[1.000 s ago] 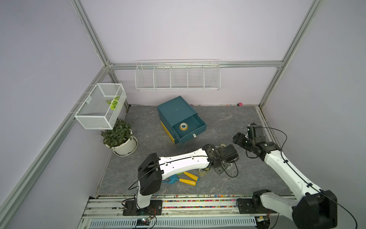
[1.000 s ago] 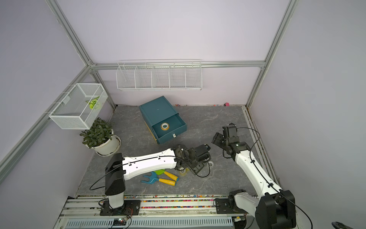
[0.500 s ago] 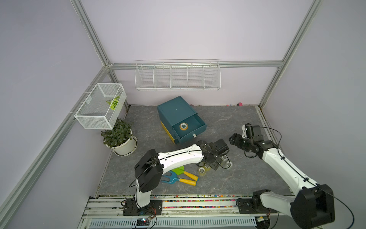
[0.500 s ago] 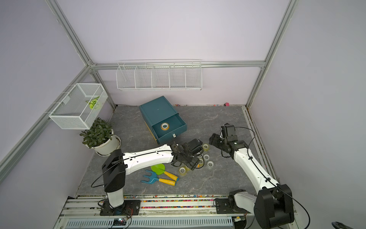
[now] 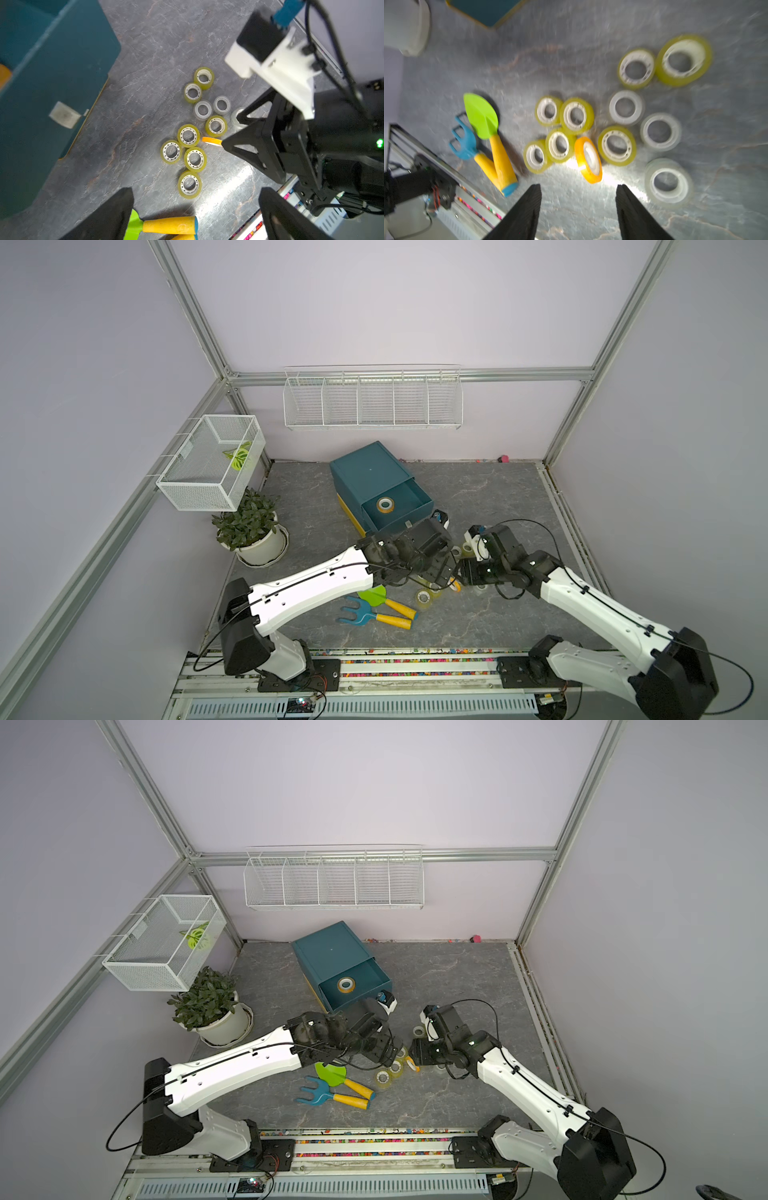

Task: Place the transparent tape into the drawer according to color
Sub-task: Pick up the tape at the center of the board.

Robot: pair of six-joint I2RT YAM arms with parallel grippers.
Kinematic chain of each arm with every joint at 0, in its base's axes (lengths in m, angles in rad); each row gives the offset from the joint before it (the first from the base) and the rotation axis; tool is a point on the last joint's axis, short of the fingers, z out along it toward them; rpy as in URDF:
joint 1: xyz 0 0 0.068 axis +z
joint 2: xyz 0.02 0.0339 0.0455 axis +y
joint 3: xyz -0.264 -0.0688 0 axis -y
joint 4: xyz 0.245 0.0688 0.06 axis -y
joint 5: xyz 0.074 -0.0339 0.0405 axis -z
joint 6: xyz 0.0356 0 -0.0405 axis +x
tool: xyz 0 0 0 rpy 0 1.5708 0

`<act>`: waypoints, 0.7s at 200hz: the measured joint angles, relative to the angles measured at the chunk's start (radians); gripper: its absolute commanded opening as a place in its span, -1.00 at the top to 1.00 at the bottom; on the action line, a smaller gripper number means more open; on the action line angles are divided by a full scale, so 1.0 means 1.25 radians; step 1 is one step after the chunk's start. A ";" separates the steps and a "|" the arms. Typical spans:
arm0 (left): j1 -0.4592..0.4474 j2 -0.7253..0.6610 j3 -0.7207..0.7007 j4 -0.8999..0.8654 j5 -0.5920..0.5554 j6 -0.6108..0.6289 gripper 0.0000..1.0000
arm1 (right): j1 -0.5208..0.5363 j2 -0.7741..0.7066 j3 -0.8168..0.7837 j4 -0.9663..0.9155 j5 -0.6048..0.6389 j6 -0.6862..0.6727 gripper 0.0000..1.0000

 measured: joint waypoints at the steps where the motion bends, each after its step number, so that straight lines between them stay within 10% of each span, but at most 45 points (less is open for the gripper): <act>1: 0.000 -0.001 -0.002 0.000 -0.001 -0.001 -1.00 | 0.002 0.002 0.000 0.000 0.000 0.000 -0.19; 140: 0.000 -0.038 -0.087 0.000 -0.065 -0.034 -1.00 | 0.053 0.193 -0.004 0.065 0.062 -0.007 0.57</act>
